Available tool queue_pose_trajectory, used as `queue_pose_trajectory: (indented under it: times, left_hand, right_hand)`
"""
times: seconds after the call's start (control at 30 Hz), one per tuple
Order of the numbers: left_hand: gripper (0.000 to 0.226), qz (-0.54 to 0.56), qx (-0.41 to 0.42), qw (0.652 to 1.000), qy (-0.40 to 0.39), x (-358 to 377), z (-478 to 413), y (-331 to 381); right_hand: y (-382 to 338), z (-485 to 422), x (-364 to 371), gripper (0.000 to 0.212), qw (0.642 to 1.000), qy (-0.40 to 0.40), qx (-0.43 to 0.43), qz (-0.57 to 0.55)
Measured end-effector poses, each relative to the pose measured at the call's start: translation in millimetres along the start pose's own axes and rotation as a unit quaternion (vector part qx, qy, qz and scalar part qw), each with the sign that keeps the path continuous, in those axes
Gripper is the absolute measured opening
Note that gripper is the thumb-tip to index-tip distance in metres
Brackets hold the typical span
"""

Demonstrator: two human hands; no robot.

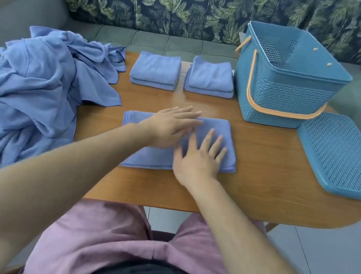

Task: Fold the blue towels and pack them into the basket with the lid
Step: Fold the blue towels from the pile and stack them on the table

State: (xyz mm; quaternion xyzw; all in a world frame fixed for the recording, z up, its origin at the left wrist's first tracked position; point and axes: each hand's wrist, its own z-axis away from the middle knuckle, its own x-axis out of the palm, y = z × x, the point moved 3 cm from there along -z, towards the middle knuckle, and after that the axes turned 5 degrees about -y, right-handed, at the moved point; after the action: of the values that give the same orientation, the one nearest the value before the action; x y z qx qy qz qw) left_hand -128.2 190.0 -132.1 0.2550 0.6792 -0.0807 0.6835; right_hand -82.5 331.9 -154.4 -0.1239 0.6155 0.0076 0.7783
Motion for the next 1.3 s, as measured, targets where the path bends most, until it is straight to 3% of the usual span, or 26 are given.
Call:
queue_pose_trajectory:
  times: [0.13, 0.3, 0.4, 0.53, 0.6, 0.67, 0.73, 0.87, 1.1, 1.3]
  left_hand:
    - [0.049, -0.025, 0.048, 0.993, -0.103, 15, -30, -8]
    - [0.057, 0.06, -0.023, 0.995, -0.071, 23, -25, -31]
    - [0.061, -0.011, -0.111, 0.99, -0.087, 21, -14, -38]
    - [0.07, 0.026, -0.288, 0.957, -0.031, 28, 7, -34]
    - [0.07, 0.046, -0.372, 0.927, 0.013, 35, 13, -21]
    - [0.07, 0.051, -0.407, 0.912, 0.018, 39, 19, -7]
    - [0.067, 0.042, -0.366, 0.929, -0.014, 36, 29, 1]
    - [0.063, 0.042, -0.176, 0.978, -0.107, 26, 62, 0]
    - [0.072, 0.029, -0.15, 0.988, -0.012, 35, 87, 0]
    - [0.061, 0.066, -0.059, 0.996, 0.02, 32, 124, 8]
  right_hand:
    - [5, -15, 11, 0.076, 1.0, 0.004, 0.008, 0.028]
    - [29, -50, -6, 0.073, 0.99, -0.003, -0.126, 0.061]
    - [40, -78, -21, 0.074, 0.978, -0.028, -0.182, 0.1]
    - [20, -74, -36, 0.063, 0.981, 0.048, -0.116, 0.147]
    - [-3, -52, -27, 0.057, 0.99, 0.048, -0.097, 0.093]
    - [-15, -34, -9, 0.055, 0.994, 0.0, -0.106, 0.037]
    - [-9, -31, 2, 0.055, 0.992, -0.014, -0.125, 0.008]
    - [15, -42, -1, 0.055, 0.986, -0.015, -0.166, 0.009]
    - [24, -21, 1, 0.053, 0.975, -0.028, -0.216, -0.04]
    - [65, 24, 0, 0.028, 0.917, 0.124, -0.343, -0.16]
